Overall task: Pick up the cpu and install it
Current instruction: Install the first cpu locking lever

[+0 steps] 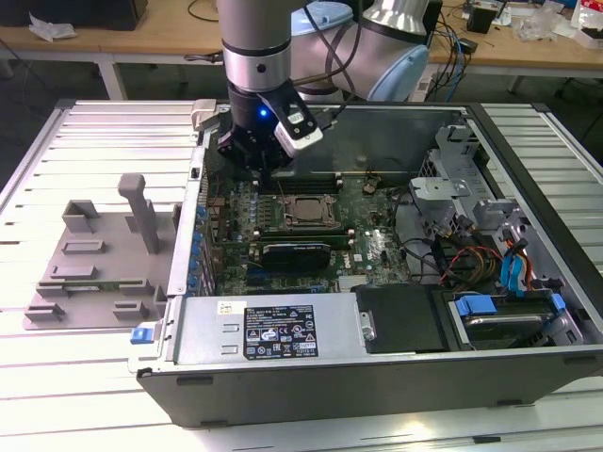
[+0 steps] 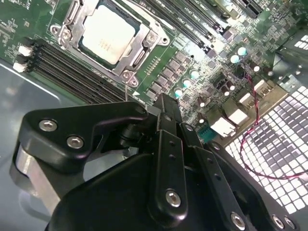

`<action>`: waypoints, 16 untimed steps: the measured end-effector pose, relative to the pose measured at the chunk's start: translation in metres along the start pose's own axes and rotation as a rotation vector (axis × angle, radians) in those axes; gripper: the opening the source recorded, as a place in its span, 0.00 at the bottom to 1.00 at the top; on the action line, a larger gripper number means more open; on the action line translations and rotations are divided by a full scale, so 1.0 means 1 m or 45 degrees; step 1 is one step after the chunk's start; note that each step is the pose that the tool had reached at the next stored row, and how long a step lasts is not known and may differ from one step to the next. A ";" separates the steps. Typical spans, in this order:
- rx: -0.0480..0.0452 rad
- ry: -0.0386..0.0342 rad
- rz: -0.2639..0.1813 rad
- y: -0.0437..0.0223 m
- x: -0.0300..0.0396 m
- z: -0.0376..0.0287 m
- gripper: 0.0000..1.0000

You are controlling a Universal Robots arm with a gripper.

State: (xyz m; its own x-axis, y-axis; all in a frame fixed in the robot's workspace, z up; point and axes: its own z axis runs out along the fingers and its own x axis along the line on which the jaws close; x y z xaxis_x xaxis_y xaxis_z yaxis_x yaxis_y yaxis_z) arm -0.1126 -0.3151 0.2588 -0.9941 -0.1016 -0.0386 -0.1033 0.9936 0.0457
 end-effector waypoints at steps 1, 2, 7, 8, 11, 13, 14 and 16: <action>-0.011 -0.0020 0.000 0.0000 0.0004 0.0000 0.11; -0.021 -0.0039 0.001 0.0001 0.0007 0.0000 0.11; -0.123 -0.0187 0.004 0.0001 0.0017 -0.0001 0.11; -0.140 -0.0210 0.005 0.0001 0.0019 0.0000 0.11; -0.199 -0.0277 0.007 -0.0001 0.0021 -0.0001 0.11; -0.203 -0.0282 0.007 -0.0003 0.0012 0.0001 0.11; -0.204 -0.0282 0.007 -0.0006 -0.0007 0.0003 0.11; -0.205 -0.0282 0.007 -0.0011 -0.0049 0.0006 0.11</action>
State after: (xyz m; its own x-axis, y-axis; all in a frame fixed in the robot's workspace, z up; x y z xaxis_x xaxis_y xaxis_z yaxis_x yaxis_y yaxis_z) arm -0.1076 -0.3157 0.2584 -0.9938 -0.0935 -0.0599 -0.1039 0.9732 0.2052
